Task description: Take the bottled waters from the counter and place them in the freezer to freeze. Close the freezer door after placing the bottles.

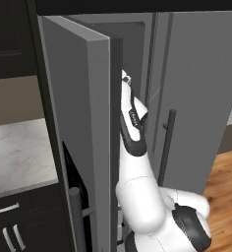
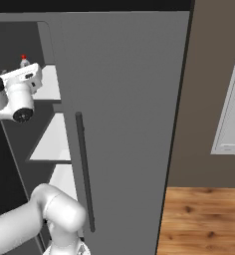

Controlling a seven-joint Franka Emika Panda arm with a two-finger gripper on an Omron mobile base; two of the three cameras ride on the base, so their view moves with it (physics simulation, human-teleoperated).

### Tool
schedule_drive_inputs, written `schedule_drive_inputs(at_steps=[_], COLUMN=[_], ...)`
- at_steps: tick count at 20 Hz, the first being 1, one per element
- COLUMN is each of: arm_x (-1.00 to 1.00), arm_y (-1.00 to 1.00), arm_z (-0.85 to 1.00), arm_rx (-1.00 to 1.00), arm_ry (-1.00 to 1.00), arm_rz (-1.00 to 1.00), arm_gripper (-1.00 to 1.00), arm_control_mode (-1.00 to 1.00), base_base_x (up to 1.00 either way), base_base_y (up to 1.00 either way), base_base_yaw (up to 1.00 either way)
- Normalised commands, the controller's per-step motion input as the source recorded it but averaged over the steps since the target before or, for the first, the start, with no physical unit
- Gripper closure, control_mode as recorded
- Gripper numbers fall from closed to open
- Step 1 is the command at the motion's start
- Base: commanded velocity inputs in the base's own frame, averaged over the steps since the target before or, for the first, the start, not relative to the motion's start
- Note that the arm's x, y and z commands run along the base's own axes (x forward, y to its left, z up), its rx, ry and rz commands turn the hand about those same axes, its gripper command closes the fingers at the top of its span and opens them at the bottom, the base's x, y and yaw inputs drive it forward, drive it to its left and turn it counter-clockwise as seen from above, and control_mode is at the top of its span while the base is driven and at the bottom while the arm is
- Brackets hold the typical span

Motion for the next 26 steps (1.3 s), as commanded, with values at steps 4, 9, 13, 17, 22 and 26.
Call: schedule_drive_inputs(at_steps=[4,9,13,17,22,26], arm_x=[-0.89,-0.94,-0.92,-0.96,-1.0,-0.93], arm_y=[-0.43,-0.55,-0.54,-0.53,-0.5,-0.13], arm_z=[0.31,0.24,0.33,0.39,0.52,0.47], arm_rx=[0.0,-0.01,-0.22,-0.29,-0.24,-0.07], arm_ry=[-0.1,-0.09,-0.2,-0.26,-0.3,-0.15], arm_rz=[0.0,0.0,0.16,0.25,0.23,0.0], arm_gripper=[-1.0,-1.0,-1.0,-1.0,-1.0,-1.0], arm_control_mode=[-1.0,-1.0,-1.0,-1.0,-1.0,-1.0], base_base_x=[0.0,0.0,0.0,0.0,0.0,0.0], base_base_y=[0.0,0.0,0.0,0.0,0.0,0.0], base_base_yaw=[0.0,0.0,0.0,0.0,0.0,0.0])
